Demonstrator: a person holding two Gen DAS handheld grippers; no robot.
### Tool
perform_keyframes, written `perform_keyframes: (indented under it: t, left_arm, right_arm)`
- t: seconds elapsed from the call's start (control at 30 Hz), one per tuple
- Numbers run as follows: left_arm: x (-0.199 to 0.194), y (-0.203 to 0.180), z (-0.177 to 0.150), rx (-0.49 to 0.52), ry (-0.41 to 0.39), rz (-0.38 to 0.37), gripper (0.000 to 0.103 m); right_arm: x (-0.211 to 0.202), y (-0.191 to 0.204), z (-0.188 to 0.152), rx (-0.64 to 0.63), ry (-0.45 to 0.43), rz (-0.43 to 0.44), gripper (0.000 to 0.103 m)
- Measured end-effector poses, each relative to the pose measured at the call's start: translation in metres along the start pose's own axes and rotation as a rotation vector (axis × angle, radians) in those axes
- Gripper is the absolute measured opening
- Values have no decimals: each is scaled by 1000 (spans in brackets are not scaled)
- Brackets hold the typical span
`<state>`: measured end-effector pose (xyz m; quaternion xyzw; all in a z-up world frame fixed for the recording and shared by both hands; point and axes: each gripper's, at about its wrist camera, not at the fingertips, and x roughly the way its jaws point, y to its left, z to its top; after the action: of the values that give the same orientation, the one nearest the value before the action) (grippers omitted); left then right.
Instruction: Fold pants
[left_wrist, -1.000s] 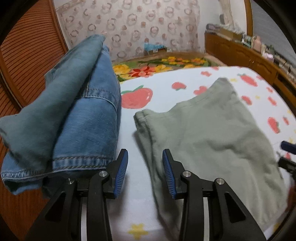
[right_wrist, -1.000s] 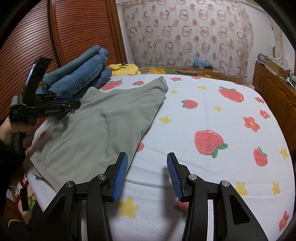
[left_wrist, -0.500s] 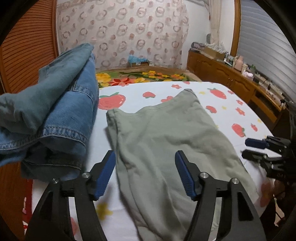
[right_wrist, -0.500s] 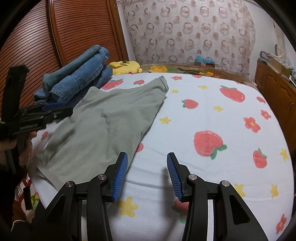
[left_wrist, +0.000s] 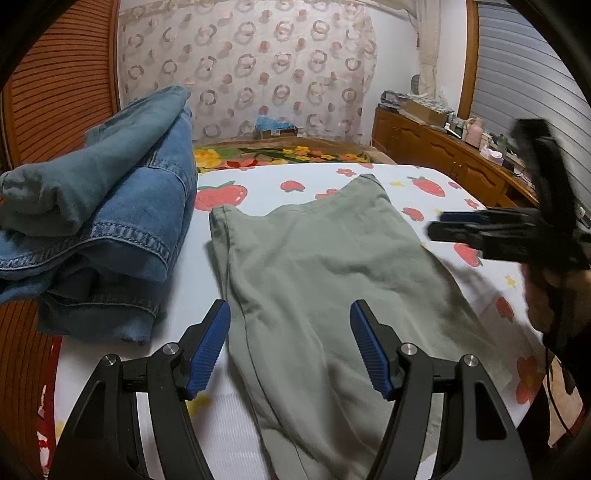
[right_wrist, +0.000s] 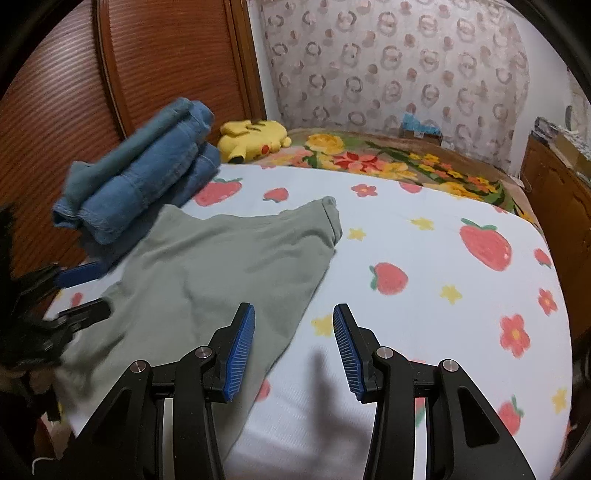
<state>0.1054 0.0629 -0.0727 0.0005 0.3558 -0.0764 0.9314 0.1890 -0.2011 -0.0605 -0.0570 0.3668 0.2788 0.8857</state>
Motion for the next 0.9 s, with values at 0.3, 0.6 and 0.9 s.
perform_keyframes:
  t: [0.3,0.6,0.9]
  left_arm:
    - [-4,-1,-1,5,-8,-1,68]
    - [-6,0,-3,8,-6,2,68]
    - [-4,3,-9,1,10,7,68]
  right_arm:
    - [41,-12,26,61,58,12,46]
    - [55,-17,28,71,70,52,42]
    - [34,-18,29,27,-2,32,6]
